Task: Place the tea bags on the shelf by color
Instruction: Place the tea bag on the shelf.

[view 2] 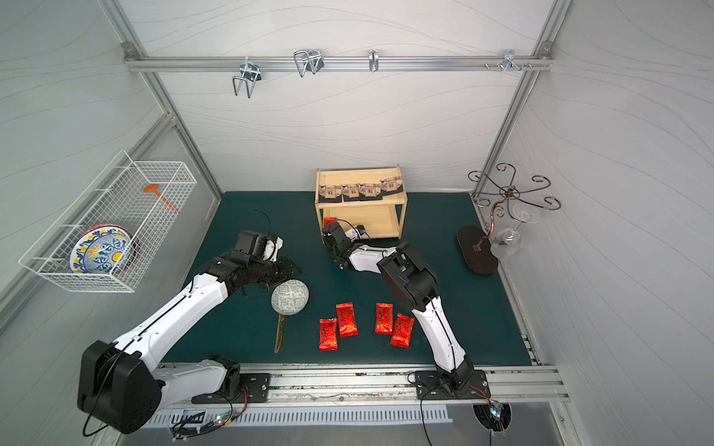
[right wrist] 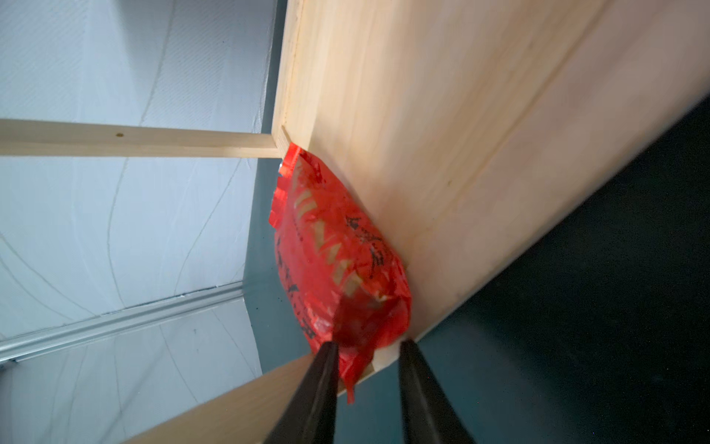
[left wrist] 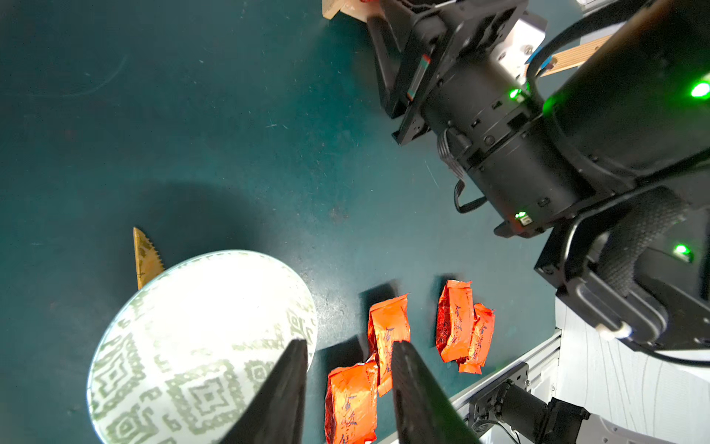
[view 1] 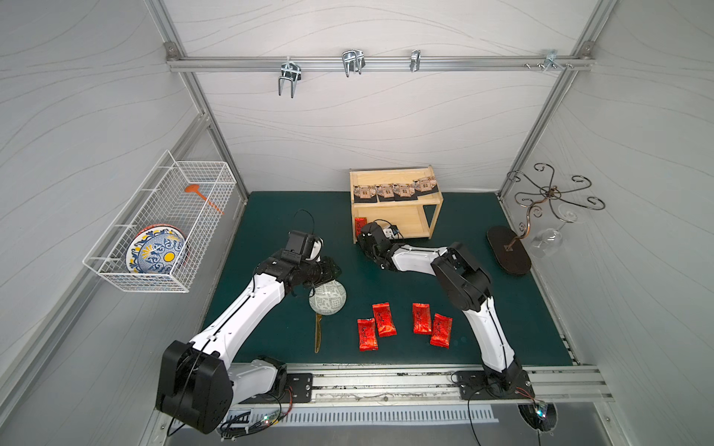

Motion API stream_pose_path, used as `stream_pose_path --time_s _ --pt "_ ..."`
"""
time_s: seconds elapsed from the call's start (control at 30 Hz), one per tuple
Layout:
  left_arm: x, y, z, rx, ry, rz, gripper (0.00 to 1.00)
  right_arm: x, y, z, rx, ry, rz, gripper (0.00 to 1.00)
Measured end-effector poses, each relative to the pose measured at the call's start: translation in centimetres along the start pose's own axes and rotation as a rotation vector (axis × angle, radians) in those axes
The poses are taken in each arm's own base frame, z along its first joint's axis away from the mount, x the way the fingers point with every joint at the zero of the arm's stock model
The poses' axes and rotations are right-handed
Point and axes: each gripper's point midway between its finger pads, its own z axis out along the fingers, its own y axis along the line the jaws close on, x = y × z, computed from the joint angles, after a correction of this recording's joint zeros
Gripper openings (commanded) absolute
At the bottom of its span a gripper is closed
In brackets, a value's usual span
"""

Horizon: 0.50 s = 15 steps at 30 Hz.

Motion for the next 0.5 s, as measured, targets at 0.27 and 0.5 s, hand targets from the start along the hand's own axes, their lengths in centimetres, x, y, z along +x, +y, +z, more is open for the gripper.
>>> stream_pose_path --time_s 0.27,0.5 --pt "-0.3 -0.7 -1.1 0.023 -0.038 0.023 0.43 -0.6 -0.5 -4.6 -0.012 0.052 -0.202 0.51" --pt "0.3 -1.2 -0.8 0.028 -0.021 0.049 0.44 -0.8 1.0 -15.0 -0.095 0.126 -0.551 0.49"
